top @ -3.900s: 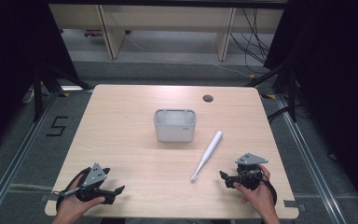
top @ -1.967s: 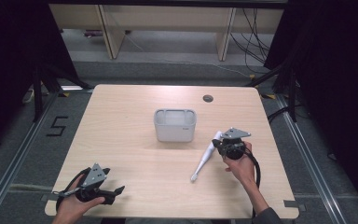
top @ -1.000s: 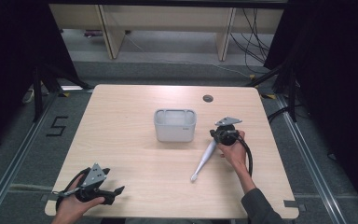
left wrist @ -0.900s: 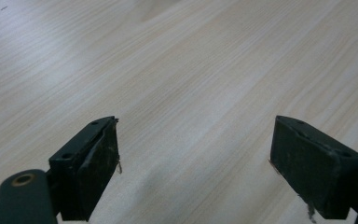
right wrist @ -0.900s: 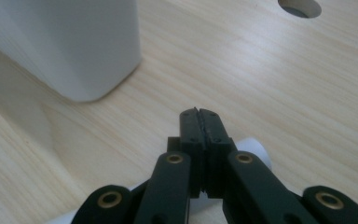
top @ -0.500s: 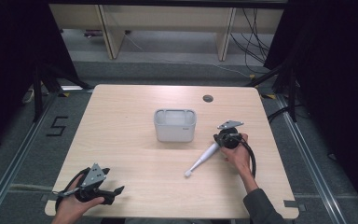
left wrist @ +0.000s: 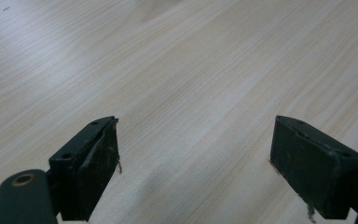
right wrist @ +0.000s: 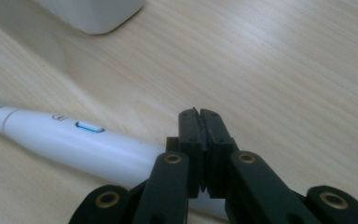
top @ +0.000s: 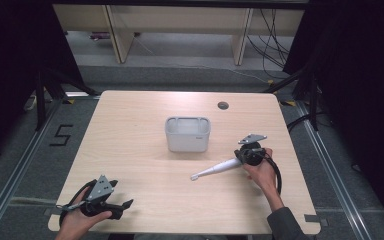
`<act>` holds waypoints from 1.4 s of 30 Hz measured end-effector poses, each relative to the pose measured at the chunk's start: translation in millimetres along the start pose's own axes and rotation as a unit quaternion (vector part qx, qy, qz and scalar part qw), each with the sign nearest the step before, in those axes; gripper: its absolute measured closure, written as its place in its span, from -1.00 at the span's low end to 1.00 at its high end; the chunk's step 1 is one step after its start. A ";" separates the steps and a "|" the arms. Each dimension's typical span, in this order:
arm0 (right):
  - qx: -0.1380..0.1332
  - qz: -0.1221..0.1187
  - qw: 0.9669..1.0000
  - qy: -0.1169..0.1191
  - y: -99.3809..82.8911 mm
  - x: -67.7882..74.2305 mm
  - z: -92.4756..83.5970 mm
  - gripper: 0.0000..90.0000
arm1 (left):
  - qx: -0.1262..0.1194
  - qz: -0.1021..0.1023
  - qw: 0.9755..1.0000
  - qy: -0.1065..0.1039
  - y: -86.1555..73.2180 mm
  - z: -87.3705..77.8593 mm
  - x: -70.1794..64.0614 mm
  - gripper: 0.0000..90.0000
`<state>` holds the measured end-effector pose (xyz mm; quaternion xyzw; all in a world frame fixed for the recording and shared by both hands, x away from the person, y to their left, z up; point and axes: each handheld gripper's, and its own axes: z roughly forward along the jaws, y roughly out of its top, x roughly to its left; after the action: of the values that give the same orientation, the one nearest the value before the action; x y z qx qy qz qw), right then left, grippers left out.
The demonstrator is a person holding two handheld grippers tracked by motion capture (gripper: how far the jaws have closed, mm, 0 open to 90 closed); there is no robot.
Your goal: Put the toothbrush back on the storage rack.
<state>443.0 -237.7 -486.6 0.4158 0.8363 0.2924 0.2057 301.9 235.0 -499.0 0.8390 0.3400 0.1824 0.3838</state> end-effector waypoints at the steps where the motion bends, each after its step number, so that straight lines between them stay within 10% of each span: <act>1: 0.006 0.003 1.000 0.003 -2.2 2.4 -4.6 0.96 | 0.001 0.002 1.000 0.002 0.0 0.1 0.2 -0.67; 42: 0.027 -0.028 0.999 0.021 -54.7 36.0 -56.1 0.93 | -0.001 0.000 1.000 0.001 -0.2 0.0 0.2 -0.67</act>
<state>358.1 -252.6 -484.6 0.3913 0.8592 0.2724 0.1854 301.9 235.2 -499.2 0.8384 0.3401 0.1837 0.3843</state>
